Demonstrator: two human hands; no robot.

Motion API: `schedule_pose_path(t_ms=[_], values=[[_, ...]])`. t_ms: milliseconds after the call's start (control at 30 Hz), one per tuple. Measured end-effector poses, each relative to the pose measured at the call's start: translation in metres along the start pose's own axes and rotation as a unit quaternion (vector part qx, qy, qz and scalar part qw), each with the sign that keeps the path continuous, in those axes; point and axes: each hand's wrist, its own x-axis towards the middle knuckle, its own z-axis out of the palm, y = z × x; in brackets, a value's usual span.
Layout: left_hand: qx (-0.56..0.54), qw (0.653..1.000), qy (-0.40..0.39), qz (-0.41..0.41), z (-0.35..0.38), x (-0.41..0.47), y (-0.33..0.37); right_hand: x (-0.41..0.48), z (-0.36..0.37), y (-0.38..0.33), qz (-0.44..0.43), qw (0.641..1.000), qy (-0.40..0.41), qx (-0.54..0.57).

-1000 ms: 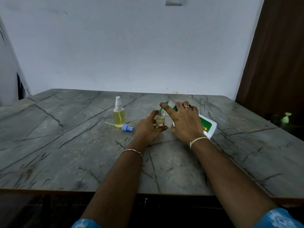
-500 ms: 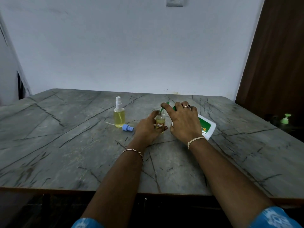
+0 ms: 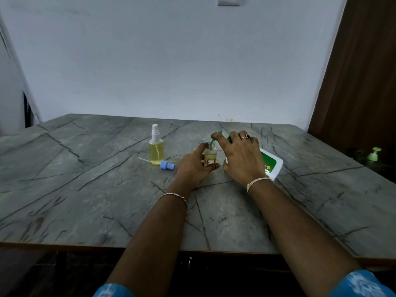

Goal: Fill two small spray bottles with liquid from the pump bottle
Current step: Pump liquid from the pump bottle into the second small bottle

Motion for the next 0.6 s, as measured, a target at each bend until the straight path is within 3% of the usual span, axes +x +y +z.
schedule_pose_path(t_ms=[600], values=[[0.001,1.000,0.010,0.008,0.0017,-0.0003,0.0002,0.0007,-0.0004,0.0006,0.003,1.000,0.002,0.020]])
